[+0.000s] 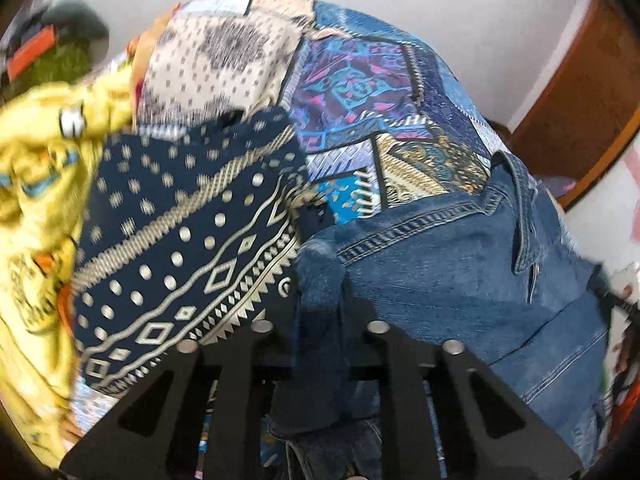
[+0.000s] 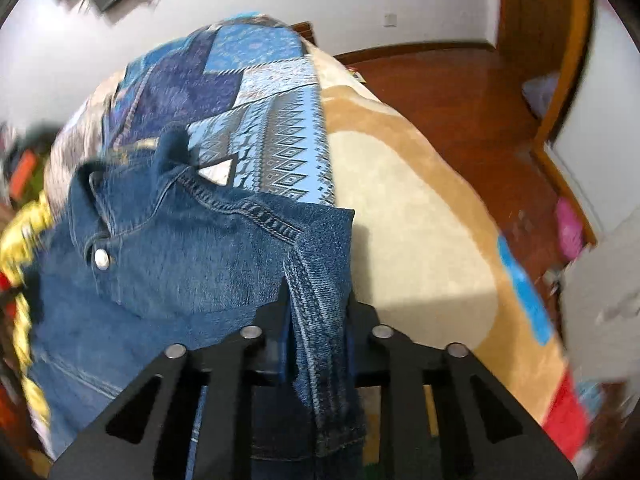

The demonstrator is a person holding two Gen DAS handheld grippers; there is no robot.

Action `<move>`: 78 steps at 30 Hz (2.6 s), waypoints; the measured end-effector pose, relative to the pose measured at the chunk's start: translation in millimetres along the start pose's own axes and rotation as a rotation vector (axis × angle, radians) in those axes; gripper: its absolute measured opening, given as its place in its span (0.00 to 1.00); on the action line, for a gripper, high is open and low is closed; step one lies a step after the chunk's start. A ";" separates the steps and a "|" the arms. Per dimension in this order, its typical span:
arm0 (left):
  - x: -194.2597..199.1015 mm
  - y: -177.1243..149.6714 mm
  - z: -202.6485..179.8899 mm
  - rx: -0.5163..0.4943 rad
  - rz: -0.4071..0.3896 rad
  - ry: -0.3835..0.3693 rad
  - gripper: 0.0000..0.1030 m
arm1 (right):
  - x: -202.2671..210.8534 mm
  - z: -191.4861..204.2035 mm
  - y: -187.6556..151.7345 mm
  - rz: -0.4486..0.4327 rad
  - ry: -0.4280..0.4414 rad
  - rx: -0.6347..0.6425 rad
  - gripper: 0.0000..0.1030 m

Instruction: Fold large clothes

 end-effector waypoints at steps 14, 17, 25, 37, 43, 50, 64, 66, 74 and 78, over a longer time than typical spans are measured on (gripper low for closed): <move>96.9 43.1 -20.0 -0.061 -0.223 0.009 0.10 | 48.5 53.7 89.1 -0.202 -0.060 0.178 0.14; 85.7 53.6 5.8 -0.008 -0.208 0.049 0.10 | 26.3 62.3 103.3 -0.181 -0.040 0.169 0.14; 18.1 44.1 57.2 0.055 -0.089 0.128 0.12 | -35.5 62.7 90.9 -0.066 -0.094 0.185 0.14; 30.0 21.1 40.1 -0.025 -0.050 0.201 0.38 | -7.8 68.1 66.5 -0.031 -0.077 0.240 0.46; 92.0 4.1 -1.1 -0.103 -0.118 0.130 0.53 | 55.2 93.2 52.9 -0.123 -0.057 0.307 0.52; 156.1 -34.0 -38.6 -0.160 -0.204 0.066 0.69 | 116.8 116.0 24.6 -0.224 -0.008 0.368 0.68; 174.3 -168.3 3.8 -0.042 -0.071 0.053 0.79 | 135.5 109.8 -87.3 -0.133 0.057 0.298 0.79; 170.6 -187.6 14.0 -0.018 -0.035 0.060 0.79 | 132.7 103.6 -101.9 -0.108 0.061 0.264 0.79; 169.3 -247.2 42.9 0.180 0.008 0.050 0.79 | 128.7 72.8 -148.7 -0.026 0.091 0.074 0.79; 165.6 -267.0 46.7 0.230 0.049 0.025 0.79 | 131.1 65.0 -165.9 -0.014 0.118 -0.002 0.79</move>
Point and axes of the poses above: each gripper's, at about its wrist camera, not at the fingertips, and x roughly against the way its jaws point, z to its left, y to its top, the point moved 6 cm from there along -x, roughly the way its jaws point, and after that the axes turned 11 degrees about x, right-handed, at the moved point
